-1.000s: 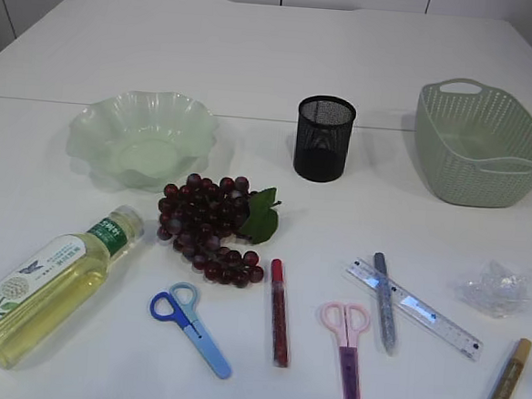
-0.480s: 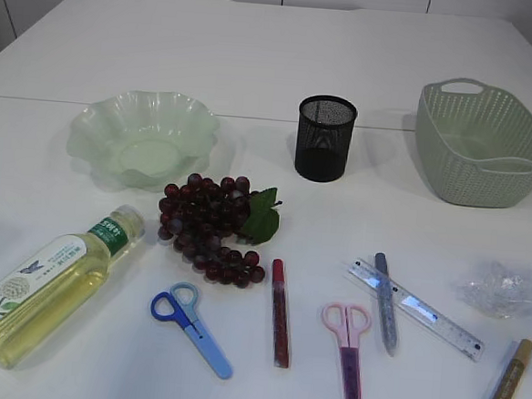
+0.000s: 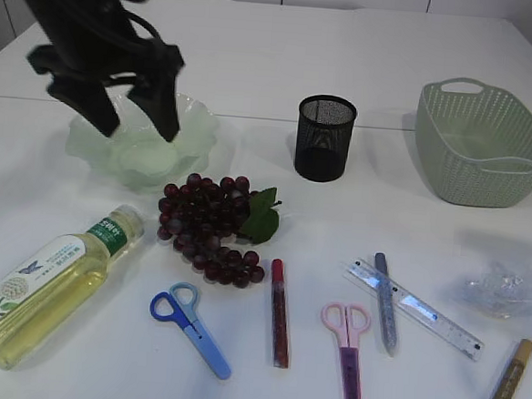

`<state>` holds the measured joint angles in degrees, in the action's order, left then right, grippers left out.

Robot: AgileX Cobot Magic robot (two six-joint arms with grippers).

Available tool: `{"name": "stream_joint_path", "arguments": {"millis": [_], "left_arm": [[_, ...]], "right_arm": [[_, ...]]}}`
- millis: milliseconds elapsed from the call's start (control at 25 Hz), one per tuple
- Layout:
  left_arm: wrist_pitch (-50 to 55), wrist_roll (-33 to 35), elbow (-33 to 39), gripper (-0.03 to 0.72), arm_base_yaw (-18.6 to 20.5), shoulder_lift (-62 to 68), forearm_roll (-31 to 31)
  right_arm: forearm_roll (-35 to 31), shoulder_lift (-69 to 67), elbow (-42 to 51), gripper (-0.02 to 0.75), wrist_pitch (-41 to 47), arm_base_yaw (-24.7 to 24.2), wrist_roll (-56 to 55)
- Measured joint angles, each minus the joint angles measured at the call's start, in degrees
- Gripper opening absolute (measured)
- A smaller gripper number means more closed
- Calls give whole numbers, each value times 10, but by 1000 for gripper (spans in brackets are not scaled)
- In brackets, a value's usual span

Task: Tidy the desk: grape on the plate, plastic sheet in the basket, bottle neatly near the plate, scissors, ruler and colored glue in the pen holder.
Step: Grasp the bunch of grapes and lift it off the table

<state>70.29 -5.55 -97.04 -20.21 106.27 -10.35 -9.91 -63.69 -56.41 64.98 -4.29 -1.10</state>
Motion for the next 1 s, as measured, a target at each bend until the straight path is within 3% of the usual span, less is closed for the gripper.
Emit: {"name": "stream_joint_path", "arguments": {"millis": [280, 1000], "left_arm": [[-1, -16, -113, 591, -31, 165, -12], [-1, -55, -124, 591, -32, 206, 44]], "right_arm": [[3, -4, -1, 503, 3, 0, 0], [18, -5, -2, 503, 6, 0, 0]]}}
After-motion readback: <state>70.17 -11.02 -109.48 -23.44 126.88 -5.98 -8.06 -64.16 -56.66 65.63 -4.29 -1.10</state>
